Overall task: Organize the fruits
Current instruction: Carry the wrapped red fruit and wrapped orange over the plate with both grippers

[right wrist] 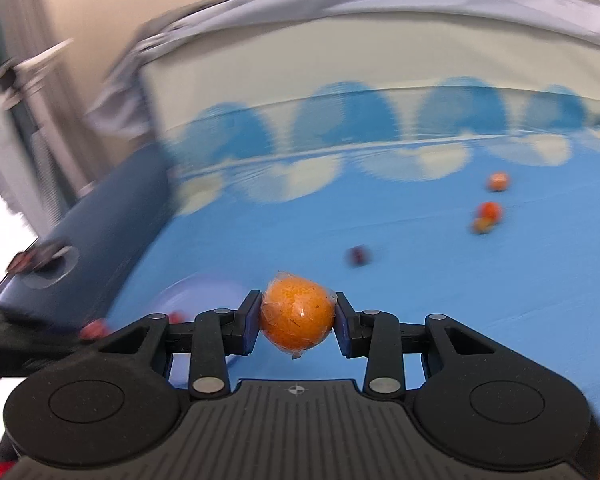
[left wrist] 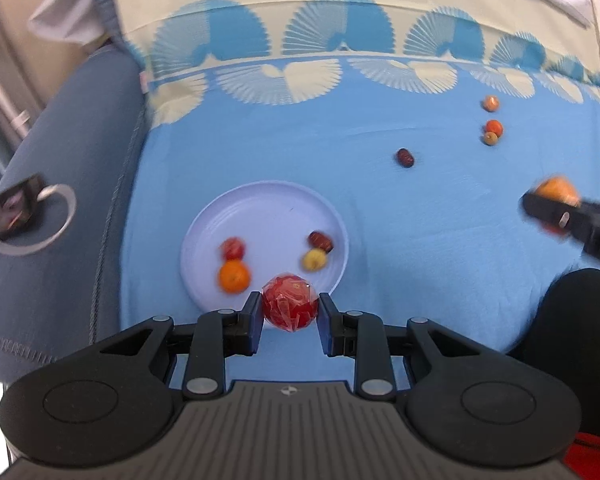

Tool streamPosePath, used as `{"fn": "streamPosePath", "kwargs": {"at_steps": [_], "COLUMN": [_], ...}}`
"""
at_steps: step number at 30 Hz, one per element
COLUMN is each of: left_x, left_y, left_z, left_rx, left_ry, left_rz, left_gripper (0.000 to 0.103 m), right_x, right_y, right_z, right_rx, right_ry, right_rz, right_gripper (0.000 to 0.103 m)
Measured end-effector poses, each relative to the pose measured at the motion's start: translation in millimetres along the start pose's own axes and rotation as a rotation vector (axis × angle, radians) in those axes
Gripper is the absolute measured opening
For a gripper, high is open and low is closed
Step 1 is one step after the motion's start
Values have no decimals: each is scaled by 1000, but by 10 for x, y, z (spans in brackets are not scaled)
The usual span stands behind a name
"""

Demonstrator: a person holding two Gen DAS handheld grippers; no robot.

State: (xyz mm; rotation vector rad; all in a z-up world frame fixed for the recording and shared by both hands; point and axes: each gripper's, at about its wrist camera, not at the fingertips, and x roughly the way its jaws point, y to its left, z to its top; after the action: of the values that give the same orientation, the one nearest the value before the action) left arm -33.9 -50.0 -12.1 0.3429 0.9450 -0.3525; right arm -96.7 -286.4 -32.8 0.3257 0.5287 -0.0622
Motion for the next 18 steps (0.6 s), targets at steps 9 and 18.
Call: {"fn": "streamPosePath", "kwargs": {"at_steps": [9,18], "left_x": [-335,-519], "left_y": [403,586], "left_z": [-357,-528], "left_rx": [-124,-183], "left_ry": [-35,-82], "left_rz": [-1,-38], "left_gripper": [31,31], "right_x": [-244,-332], "right_y": [809,1081], "right_z": [-291,-371], "right_rx": [-151,-229], "right_ry": [29,34], "right_rz": [99,87], "right_gripper": [39,39]}}
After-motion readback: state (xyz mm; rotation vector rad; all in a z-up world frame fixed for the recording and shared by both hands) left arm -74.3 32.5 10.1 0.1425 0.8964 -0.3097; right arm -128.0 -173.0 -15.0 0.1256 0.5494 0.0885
